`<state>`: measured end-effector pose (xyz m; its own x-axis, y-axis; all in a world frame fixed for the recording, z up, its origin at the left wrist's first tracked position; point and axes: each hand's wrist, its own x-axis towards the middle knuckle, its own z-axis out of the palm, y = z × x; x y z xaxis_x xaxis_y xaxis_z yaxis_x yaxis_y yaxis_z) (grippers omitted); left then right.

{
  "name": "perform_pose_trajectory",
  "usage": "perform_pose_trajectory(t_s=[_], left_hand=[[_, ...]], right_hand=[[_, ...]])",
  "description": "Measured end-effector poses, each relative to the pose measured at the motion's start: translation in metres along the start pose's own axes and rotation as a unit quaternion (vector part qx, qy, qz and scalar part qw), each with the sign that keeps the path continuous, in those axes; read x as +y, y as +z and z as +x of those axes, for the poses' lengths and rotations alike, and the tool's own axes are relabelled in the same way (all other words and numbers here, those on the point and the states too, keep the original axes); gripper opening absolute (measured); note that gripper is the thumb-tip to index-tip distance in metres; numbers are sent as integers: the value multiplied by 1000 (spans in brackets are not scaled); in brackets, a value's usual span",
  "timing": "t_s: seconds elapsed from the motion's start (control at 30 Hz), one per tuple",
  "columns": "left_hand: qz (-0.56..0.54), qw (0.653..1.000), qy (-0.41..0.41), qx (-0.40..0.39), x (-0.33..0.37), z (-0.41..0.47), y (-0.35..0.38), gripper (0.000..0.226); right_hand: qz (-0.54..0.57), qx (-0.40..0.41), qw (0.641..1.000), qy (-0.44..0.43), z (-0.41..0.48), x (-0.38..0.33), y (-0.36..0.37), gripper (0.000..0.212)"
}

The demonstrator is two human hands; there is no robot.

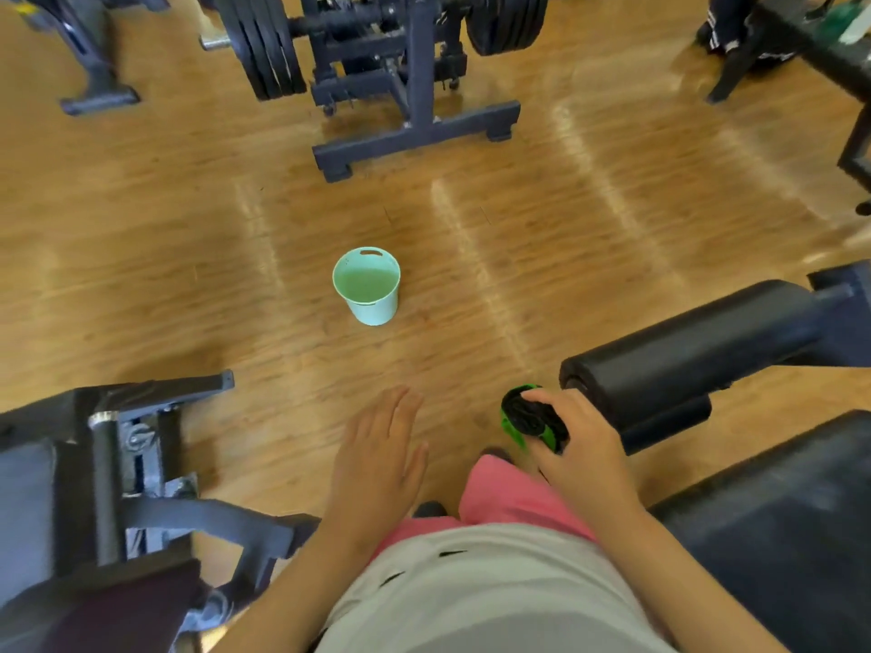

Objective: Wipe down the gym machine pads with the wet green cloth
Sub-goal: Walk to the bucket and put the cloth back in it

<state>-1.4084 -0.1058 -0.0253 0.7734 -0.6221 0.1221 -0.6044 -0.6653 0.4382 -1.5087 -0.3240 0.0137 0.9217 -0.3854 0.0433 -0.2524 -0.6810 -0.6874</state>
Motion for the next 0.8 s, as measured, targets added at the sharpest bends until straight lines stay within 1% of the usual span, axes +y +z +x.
perform_pose_trajectory(t_s=[0.2, 0.33, 0.4, 0.47, 0.53, 0.6, 0.7, 0.8], left_hand=[[19, 992, -116, 37, -21, 33, -2, 48], [14, 988, -147, 41, -33, 72, 0, 50], [-1, 986, -162, 44, -37, 104, -2, 49], [-12, 982, -182, 41, -37, 142, -6, 47], [-37, 976, -209, 40, -32, 186, -13, 47], [-93, 963, -247, 54, -22, 231, -26, 48], [-170, 942, -279, 76, -6, 291, -47, 48], [-211, 920, -313, 101, 3, 328, -56, 59]], right_hand=[[44, -32, 998, -12, 81, -5, 0, 39], [78, -68, 994, -26, 157, 1, 12, 45], [91, -88, 991, -38, 200, 1, 18, 49], [107, -92, 988, -61, 244, -2, 23, 49], [130, -90, 985, -66, 286, -9, 22, 44], [168, -101, 979, -60, 320, -20, 18, 43], [220, -145, 961, -82, 361, -37, 12, 51], [220, -192, 950, -109, 389, -46, 13, 57]])
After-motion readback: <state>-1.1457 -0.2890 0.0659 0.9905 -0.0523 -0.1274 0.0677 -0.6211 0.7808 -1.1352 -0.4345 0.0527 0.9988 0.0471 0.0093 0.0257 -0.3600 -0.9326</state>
